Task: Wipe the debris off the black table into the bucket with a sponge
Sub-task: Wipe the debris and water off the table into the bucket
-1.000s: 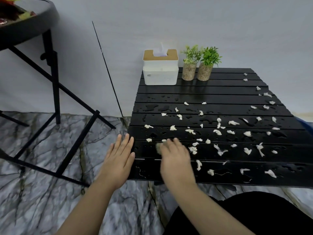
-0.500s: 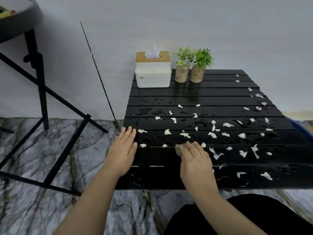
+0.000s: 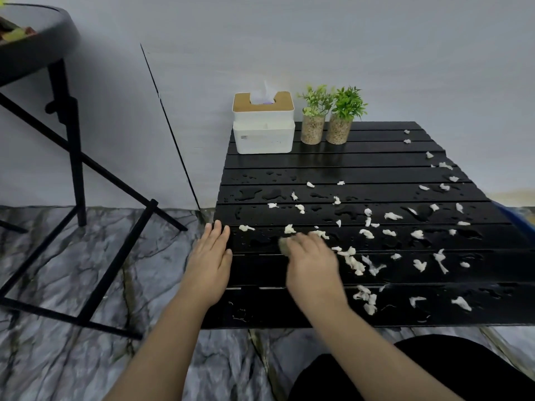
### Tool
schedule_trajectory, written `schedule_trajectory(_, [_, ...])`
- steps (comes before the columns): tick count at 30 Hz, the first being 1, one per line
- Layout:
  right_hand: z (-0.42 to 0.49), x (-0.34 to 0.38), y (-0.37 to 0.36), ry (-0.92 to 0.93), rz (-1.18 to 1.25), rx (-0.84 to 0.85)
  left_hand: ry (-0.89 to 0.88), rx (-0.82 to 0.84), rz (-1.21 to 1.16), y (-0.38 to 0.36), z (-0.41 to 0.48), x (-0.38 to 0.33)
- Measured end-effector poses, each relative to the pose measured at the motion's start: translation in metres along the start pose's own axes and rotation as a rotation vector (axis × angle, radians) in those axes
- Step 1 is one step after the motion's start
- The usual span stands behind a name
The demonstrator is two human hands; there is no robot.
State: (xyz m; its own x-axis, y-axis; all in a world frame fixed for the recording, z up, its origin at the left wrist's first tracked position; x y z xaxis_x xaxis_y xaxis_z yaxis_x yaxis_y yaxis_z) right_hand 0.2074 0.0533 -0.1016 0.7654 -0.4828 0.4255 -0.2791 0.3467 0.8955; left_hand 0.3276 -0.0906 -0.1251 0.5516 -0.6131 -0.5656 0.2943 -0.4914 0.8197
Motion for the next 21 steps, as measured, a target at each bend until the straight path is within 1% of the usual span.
schedule_trajectory(2, [-0.001,-0.017,0.009,-0.070,0.022,-0.103,-0.001,0.001,0.004,-0.002,0.001,0.002])
schedule_trajectory(4, [0.004,-0.008,0.010,-0.087,0.041,-0.140,-0.008,-0.005,0.009,-0.002,0.002,0.002])
schedule_trajectory(5, [0.006,0.005,0.006,-0.048,0.037,-0.108,-0.010,-0.007,0.015,-0.002,0.002,0.002])
schedule_trajectory(8, [0.003,0.042,-0.018,0.126,-0.019,0.124,-0.015,0.005,0.043,-0.002,0.002,0.000])
schedule_trajectory(10, [-0.002,0.038,-0.020,0.133,-0.086,0.134,-0.011,0.015,0.045,0.001,0.002,0.002])
schedule_trajectory(12, [-0.004,0.013,-0.011,0.083,-0.051,0.125,-0.008,0.028,0.062,0.006,0.009,0.004])
schedule_trajectory(15, [-0.006,-0.023,0.005,-0.021,0.018,0.025,-0.016,0.009,0.099,0.017,0.032,0.004])
schedule_trajectory(17, [-0.003,-0.028,0.009,-0.058,0.051,-0.052,-0.013,0.026,0.148,0.021,0.049,0.001])
schedule_trajectory(19, [0.008,-0.015,0.008,-0.043,0.094,-0.114,0.010,0.073,0.172,0.018,0.059,0.001])
schedule_trajectory(21, [0.028,0.009,0.003,0.013,0.162,-0.161,0.024,0.088,0.174,0.015,0.063,0.004])
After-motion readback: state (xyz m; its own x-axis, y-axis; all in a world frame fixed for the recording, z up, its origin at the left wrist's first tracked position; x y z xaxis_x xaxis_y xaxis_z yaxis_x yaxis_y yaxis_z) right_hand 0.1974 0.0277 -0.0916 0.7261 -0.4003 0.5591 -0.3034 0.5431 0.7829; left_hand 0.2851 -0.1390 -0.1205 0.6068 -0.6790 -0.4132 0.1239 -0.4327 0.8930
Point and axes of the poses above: each hand's wrist, its own z-axis towards the middle knuckle, its own y-axis out of the back of the hand, x = y × z, the point moved 1 cm from there along z, towards the middle knuckle, and after that the axes turned 11 degrees about x, right-handed, at the moved point
